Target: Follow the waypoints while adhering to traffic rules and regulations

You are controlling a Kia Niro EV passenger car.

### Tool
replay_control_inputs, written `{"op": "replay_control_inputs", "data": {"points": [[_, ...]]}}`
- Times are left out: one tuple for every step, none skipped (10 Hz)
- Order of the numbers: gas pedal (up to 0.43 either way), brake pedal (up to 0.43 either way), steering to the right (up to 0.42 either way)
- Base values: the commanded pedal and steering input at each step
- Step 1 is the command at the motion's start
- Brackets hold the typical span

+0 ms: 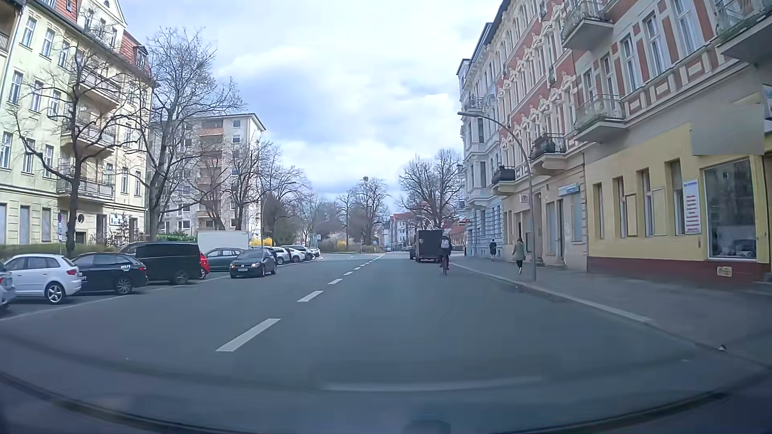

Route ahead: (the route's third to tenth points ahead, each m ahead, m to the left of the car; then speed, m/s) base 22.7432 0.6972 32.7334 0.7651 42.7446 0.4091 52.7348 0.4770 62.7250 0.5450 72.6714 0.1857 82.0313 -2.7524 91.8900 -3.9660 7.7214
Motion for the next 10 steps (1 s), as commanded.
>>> {"op": "replay_control_inputs", "data": {"points": [[0.0, 0.0, 0.005], [0.0, 0.0, 0.003], [0.0, 0.0, 0.002], [0.0, 0.0, 0.0], [0.0, 0.0, -0.002], [0.0, 0.0, -0.003], [0.028, 0.0, -0.003], [0.028, 0.0, -0.003], [0.028, 0.0, -0.003], [0.039, 0.0, -0.004]]}}
